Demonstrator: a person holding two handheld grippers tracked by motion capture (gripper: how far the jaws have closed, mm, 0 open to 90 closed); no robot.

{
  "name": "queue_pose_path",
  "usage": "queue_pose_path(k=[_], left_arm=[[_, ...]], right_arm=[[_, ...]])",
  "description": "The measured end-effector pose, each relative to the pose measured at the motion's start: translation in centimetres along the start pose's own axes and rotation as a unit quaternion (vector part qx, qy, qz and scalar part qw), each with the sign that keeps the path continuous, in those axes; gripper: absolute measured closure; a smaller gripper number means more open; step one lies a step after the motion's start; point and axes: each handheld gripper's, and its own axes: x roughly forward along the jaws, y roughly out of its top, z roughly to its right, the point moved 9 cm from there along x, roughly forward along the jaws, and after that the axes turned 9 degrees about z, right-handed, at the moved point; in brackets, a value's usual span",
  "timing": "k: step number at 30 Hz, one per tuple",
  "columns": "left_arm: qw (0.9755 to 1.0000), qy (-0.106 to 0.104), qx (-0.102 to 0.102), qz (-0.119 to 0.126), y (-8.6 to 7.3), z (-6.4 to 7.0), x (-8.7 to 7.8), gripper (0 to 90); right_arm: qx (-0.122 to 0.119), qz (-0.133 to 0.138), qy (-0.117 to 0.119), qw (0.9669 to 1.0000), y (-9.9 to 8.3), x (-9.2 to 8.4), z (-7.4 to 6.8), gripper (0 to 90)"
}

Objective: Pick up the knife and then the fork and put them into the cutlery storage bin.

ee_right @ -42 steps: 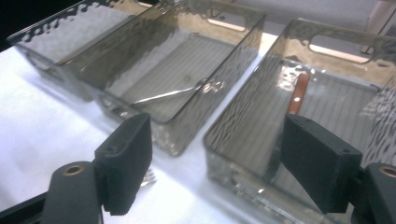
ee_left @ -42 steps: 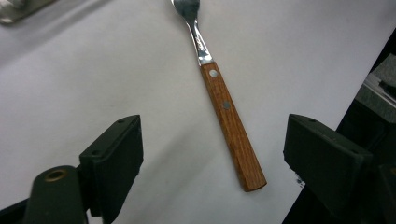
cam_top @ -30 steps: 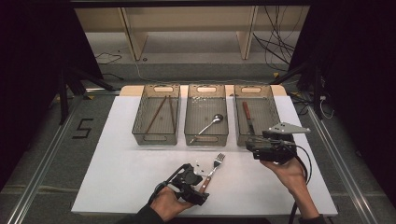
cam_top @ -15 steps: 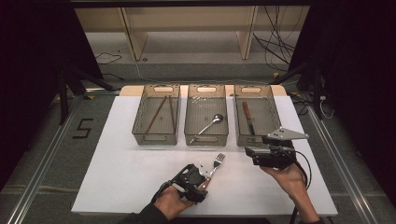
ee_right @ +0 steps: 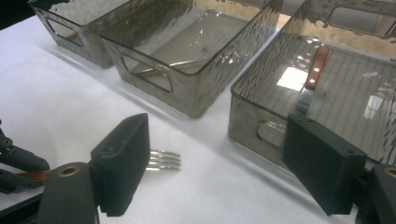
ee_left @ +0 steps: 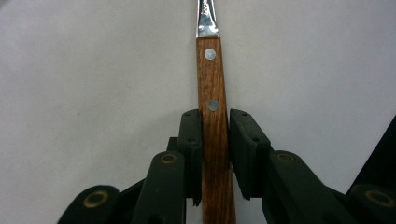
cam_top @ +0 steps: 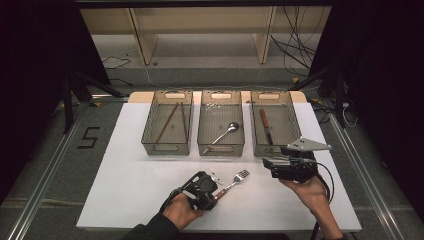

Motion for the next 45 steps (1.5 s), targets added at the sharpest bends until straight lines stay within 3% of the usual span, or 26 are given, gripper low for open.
queue_pose_path(k=[11,17,24,28,31,34,35,37,40,43,44,45], left_arm=[[0.9997,-0.006,0.022,-0.002,0.1,-0.3,-0.5,75.7],[0.9995,-0.018,0.023,0.007,0.6,-0.6,-1.5,75.6],[0.9993,-0.024,0.027,0.008,0.8,-0.5,-1.8,75.7],[0.9993,-0.026,0.028,0.006,0.9,-0.6,-2.1,75.7],[0.9993,-0.027,0.026,0.008,1.2,-0.7,-2.6,75.6],[0.9992,-0.028,0.028,0.013,1.4,-0.8,-3.2,75.6],[0.9991,-0.029,0.028,0.014,1.5,-0.9,-3.5,75.6],[0.9991,-0.030,0.026,0.015,1.6,-0.8,-3.7,75.6],[0.9989,-0.033,0.029,0.014,1.7,-0.7,-3.9,75.6],[0.9989,-0.034,0.031,0.013,1.7,-0.6,-4.0,75.6],[0.9988,-0.034,0.032,0.012,1.7,-0.5,-4.0,75.6],[0.9988,-0.036,0.032,0.011,1.7,-0.4,-4.1,75.6]], right_arm=[[-0.003,0.008,0.011,0.9999,0.2,0.0,-0.4,24.4],[-0.022,0.028,0.036,0.9987,0.9,-0.3,-1.6,24.4],[-0.047,0.031,0.058,0.9967,1.1,-0.2,-3.3,24.4],[-0.077,0.033,0.088,0.9926,1.0,-0.3,-4.9,24.3],[-0.115,0.032,0.111,0.9866,0.4,-0.4,-6.6,24.0],[-0.175,0.025,0.125,0.9762,-0.9,-0.1,-8.5,24.0],[-0.200,0.030,0.126,0.9713,-1.4,0.0,-9.2,24.5],[-0.253,0.030,0.127,0.9588,-2.4,0.4,-10.6,25.6],[-0.326,0.028,0.127,0.9363,-3.9,1.4,-12.7,26.5],[-0.420,0.012,0.108,0.9008,-5.5,2.8,-14.3,28.2],[-0.438,0.005,0.101,0.8932,-6.1,3.3,-14.6,29.5],[-0.470,-0.005,0.088,0.8782,-6.9,4.0,-15.0,36.0]])
